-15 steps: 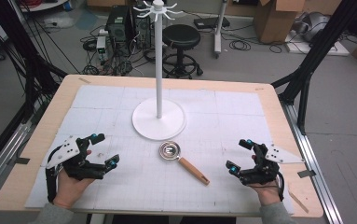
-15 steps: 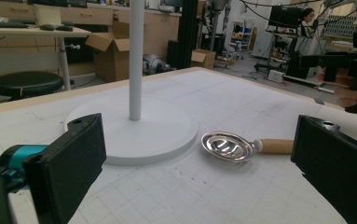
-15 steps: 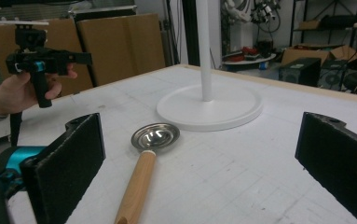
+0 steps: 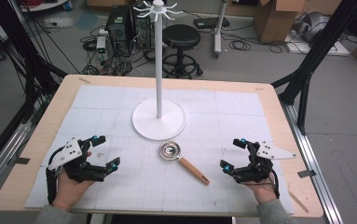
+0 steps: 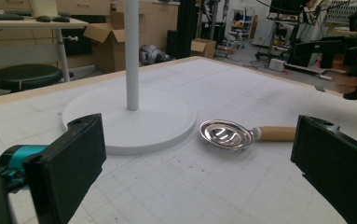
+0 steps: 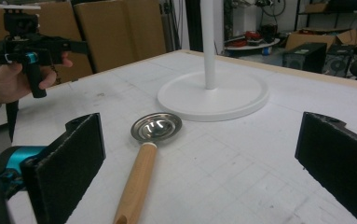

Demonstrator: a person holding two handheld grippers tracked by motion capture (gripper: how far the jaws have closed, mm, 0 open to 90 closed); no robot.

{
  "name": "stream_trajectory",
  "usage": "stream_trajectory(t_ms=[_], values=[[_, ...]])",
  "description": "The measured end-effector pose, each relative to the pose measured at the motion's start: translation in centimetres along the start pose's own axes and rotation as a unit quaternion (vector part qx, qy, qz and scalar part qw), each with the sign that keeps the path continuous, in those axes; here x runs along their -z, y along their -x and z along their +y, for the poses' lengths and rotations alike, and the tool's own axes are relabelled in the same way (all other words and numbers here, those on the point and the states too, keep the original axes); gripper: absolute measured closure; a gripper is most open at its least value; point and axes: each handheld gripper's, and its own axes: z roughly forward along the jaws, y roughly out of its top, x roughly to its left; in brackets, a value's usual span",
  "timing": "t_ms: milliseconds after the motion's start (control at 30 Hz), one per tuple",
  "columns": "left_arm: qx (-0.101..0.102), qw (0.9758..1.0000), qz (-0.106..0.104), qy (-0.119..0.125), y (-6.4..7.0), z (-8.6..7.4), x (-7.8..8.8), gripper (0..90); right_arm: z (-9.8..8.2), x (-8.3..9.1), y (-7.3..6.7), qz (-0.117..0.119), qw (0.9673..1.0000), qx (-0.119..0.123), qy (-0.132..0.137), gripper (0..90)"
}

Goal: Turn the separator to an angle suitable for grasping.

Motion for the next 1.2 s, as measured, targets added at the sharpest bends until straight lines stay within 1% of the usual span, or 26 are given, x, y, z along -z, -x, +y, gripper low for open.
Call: stream_trajectory(t_ms=[33, 67, 100, 167, 200, 300, 333, 400, 467, 533, 567, 600, 633, 667, 700, 767, 833, 867, 900, 933, 1000, 1033, 1067, 1133, 1167, 1200], values=[[0.000, 1.0000, 0.000, 0.000, 0.0, 0.0, 0.0, 3.7, 0.0, -0.1, 0.0, 0.004, 1.0000, 0.002, 0.001, 10.3], [-0.001, 1.0000, 0.000, -0.001, 0.0, 0.0, 0.0, 3.7, 0.0, -0.1, 0.0, 0.013, 0.9999, -0.003, 0.000, 17.1], [0.001, 1.0000, 0.002, 0.002, -0.1, 0.0, 0.0, 3.7, 0.0, -0.1, 0.0, 0.021, 0.9998, -0.006, -0.003, 19.5], [0.000, 1.0000, 0.003, 0.001, -0.1, 0.0, 0.1, 3.7, -0.1, -0.2, 0.1, 0.023, 0.9997, -0.009, -0.008, 21.2], [0.001, 1.0000, 0.003, 0.001, -0.2, 0.0, 0.0, 3.7, -0.1, -0.4, 0.1, 0.031, 0.9993, -0.013, -0.016, 34.1], [-0.002, 1.0000, 0.005, -0.005, -0.1, -0.1, 0.0, 3.7, -0.1, -0.5, -0.1, 0.033, 0.9992, -0.008, -0.023, 49.1], [-0.008, 0.9999, 0.006, -0.007, 0.0, -0.1, 0.0, 3.7, -0.2, -0.7, -0.2, 0.033, 0.9990, -0.005, -0.029, 53.9], [-0.008, 0.9999, 0.004, -0.004, 0.0, -0.1, -0.1, 3.7, -0.2, -0.9, -0.5, 0.037, 0.9984, 0.005, -0.043, 61.9], [-0.007, 0.9999, 0.005, -0.006, -0.1, -0.1, 0.0, 3.7, -0.3, -1.2, -0.9, 0.027, 0.9981, 0.018, -0.052, 69.0], [-0.008, 0.9999, 0.005, -0.008, -0.1, -0.1, -0.1, 3.7, -0.3, -1.5, -1.1, 0.031, 0.9977, 0.019, -0.057, 78.1], [-0.008, 0.9999, 0.005, -0.010, -0.1, -0.1, -0.1, 3.6, -0.2, -1.7, -1.2, 0.030, 0.9977, 0.020, -0.058, 81.1], [-0.008, 0.9999, 0.005, -0.011, -0.1, -0.1, -0.1, 3.6, -0.2, -1.7, -1.2, 0.030, 0.9977, 0.020, -0.058, 81.1], [-0.008, 0.9999, 0.005, -0.010, -0.1, -0.1, -0.1, 3.7, -0.2, -2.1, -1.3, 0.031, 0.9974, 0.019, -0.062, 87.8], [-0.008, 0.9999, 0.005, -0.010, -0.1, -0.1, -0.1, 3.7, -0.2, -2.1, -1.3, 0.031, 0.9974, 0.019, -0.062, 87.8], [-0.008, 0.9999, 0.005, -0.009, -0.1, -0.1, -0.1, 3.6, -0.2, -2.4, -1.4, 0.032, 0.9970, 0.018, -0.068, 89.7], [-0.007, 0.9999, 0.008, -0.010, -0.1, -0.1, -0.1, 3.7, -0.2, -2.9, -1.5, 0.029, 0.9963, 0.016, -0.079, 89.8], [-0.015, 0.9997, 0.017, -0.007, 0.0, -0.1, 0.0, 3.7, -0.3, -3.1, -1.6, 0.029, 0.9959, 0.015, -0.084, 89.8], [-0.018, 0.9996, 0.022, 0.001, 0.0, 0.0, 0.1, 3.7, -0.4, -3.6, -1.7, 0.028, 0.9949, 0.008, -0.096, 89.8], [-0.018, 0.9996, 0.022, 0.001, 0.0, 0.0, 0.1, 3.7, -0.4, -3.6, -1.7, 0.028, 0.9949, 0.008, -0.096, 89.8], [-0.015, 0.9997, 0.021, 0.001, -0.1, 0.0, 0.2, 3.7, -0.6, -4.1, -1.9, 0.026, 0.9944, 0.004, -0.102, 89.8], [-0.016, 0.9996, 0.022, -0.001, -0.1, 0.0, 0.2, 3.7, -0.7, -4.4, -1.9, 0.026, 0.9941, 0.001, -0.105, 89.8], [-0.015, 0.9996, 0.022, -0.004, -0.1, -0.1, 0.1, 3.7, -0.7, -4.6, -2.1, 0.028, 0.9939, 0.002, -0.107, 89.8], [-0.013, 0.9997, 0.021, -0.006, -0.1, -0.1, 0.1, 3.7, -0.7, -5.1, -2.3, 0.030, 0.9937, 0.012, -0.107, 89.8], [-0.012, 0.9997, 0.022, -0.007, -0.1, -0.2, 0.1, 3.7, -0.7, -5.6, -2.7, 0.036, 0.9927, 0.009, -0.115, 89.9], [-0.012, 0.9997, 0.022, -0.007, -0.1, -0.2, 0.1, 3.7, -0.7, -5.6, -2.7, 0.036, 0.9927, 0.009, -0.115, 89.9], [-0.012, 0.9997, 0.022, -0.007, -0.1, -0.2, 0.1, 3.7, -0.8, -6.1, -3.0, 0.046, 0.9912, 0.010, -0.124, 89.8]])
